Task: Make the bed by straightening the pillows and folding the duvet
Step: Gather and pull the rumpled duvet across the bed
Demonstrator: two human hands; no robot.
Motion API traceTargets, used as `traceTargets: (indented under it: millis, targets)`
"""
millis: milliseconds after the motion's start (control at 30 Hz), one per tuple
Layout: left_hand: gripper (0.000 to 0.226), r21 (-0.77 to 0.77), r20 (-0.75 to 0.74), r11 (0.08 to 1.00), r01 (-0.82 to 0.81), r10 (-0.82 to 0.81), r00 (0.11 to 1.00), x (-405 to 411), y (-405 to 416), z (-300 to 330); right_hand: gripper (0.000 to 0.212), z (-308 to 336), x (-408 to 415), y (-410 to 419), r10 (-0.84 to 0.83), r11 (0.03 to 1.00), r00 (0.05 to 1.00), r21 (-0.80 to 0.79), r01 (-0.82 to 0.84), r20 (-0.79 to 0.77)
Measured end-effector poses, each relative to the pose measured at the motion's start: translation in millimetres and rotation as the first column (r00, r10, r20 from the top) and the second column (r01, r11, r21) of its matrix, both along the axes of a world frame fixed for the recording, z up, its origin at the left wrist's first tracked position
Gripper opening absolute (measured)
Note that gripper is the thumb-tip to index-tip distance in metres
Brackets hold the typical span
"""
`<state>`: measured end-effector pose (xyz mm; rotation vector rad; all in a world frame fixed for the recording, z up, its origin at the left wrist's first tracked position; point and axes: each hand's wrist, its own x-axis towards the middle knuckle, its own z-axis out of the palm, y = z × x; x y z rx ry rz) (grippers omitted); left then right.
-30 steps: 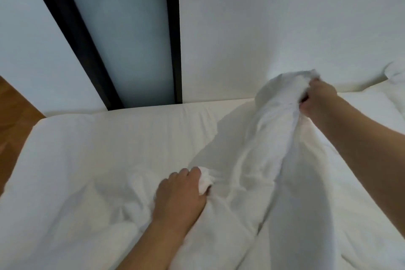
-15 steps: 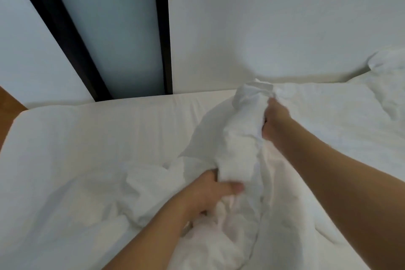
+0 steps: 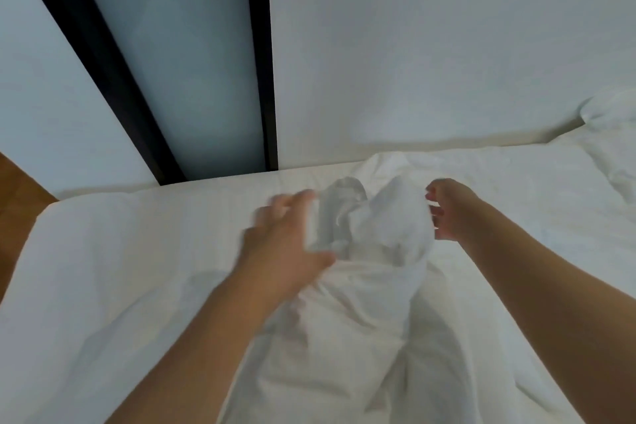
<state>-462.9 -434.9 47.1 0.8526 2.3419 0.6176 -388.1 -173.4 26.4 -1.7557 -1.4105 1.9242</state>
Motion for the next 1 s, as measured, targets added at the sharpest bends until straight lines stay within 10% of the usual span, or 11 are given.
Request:
traceTargets:
  millis: [100,200,267,367,433,533,667,767,833,933,1000]
  targets:
    - [0.116,-0.481,0.12,0.873,0.086,-0.032,0.992,3,-28,-61,0.048,23,-14,-32,0.402,0.916,0.915,0.006,-0.402,0.04]
    - [0.098,-0.392,0.223,0.876,0.282,-0.206,0.953,66,-18,-91,0.05,24,-32,-65,0.788,0.577,0.516,-0.109,-0.81,0.337]
    - [0.069,-0.25,0.226,0.924,0.29,-0.236,0.945,76,-12,-85,0.04,11,-37,-81,0.73,0.348,0.196,-0.11,-0.931,0.655]
    - [0.008,0.095,0.436,0.962,-0.257,0.192,0.879,32,-16,-55,0.031,-7,-30,-73,0.486,0.401,0.441,0.256,-0.879,0.754]
    - [0.015,0.311,0.354,0.703,-0.639,0.539,0.765,-18,-29,-21,0.032,-10,-29,-54,0.281,0.706,0.807,0.457,-0.541,0.52]
    - [0.016,0.768,-0.246,0.529,-0.361,0.764,0.597,-61,-40,28,0.037,-11,-42,-42,-0.151,0.988,0.986,0.017,0.152,-0.068]
    - [0.035,0.397,-0.7,0.908,-0.135,0.395,0.595,-36,-19,0,0.029,-20,-61,-70,-0.121,0.992,0.99,0.021,0.123,-0.073]
    - [0.055,-0.105,-0.061,0.966,-0.235,0.23,0.971,-24,-36,-86,0.025,-32,-61,-97,0.043,0.999,0.999,-0.033,-0.043,0.01]
    - [0.042,0.002,0.513,0.971,-0.241,0.206,0.834,-19,-58,-106,0.031,-42,-63,-106,0.107,0.994,0.991,0.014,-0.109,0.085]
    - [0.044,0.08,0.556,0.997,0.003,-0.047,0.83,-25,-73,-99,0.045,-54,-72,-116,0.172,0.959,0.971,0.198,-0.205,0.168]
    - [0.038,-0.004,0.227,1.0,-0.008,0.009,0.974,-37,-74,-90,0.055,-58,-76,-128,0.335,0.821,0.889,0.366,-0.438,0.312]
